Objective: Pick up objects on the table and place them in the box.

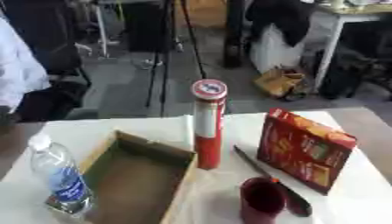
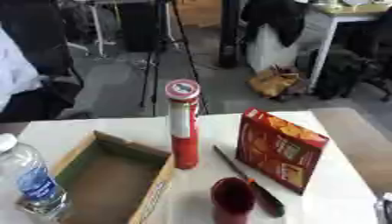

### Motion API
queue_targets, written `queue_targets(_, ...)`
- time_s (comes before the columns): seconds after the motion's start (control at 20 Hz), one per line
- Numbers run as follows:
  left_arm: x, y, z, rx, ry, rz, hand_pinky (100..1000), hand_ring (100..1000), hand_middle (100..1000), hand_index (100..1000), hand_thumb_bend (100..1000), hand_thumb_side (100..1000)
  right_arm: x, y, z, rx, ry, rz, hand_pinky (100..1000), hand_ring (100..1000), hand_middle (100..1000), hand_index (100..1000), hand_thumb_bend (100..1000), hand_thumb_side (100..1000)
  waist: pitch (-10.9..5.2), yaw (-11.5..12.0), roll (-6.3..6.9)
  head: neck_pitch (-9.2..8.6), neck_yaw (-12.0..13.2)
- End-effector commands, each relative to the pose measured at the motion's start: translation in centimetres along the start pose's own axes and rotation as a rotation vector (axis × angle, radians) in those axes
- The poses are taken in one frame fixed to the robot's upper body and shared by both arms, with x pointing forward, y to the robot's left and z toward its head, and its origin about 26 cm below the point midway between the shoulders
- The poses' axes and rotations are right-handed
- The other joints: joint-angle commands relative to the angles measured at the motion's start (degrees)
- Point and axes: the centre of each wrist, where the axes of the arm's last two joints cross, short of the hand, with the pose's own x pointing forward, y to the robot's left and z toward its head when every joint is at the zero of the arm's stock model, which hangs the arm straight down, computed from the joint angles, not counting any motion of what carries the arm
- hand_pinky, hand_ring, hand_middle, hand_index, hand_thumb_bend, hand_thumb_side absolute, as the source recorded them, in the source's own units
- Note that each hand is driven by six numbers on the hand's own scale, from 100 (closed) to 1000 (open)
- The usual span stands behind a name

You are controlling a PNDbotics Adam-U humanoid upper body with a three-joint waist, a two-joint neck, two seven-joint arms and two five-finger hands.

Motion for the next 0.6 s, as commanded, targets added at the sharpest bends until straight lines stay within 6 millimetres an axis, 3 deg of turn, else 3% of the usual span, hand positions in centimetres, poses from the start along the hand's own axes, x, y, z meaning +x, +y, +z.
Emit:
queue_targets(0.05,0.37,0.09,-0.56,0.003,-0.022,0.005,783,725,720,703,100,989,0.36,0.06,-0.87,-0.041,-0.032,-0.031,767,787,740,826,100,1000,-0.89,-0.01,-0.15,-0.81,-0.17)
queue_targets(0.6,0.37,0.08,-0.55,0.004,-0.02,0.005,783,725,720,703,100,991,0.33,0.03,-0.9,-0.043,-0.031,-0.031,768,788,741,825,100,1000,-0.81,0.05,-0.28,-1.09,-0.11)
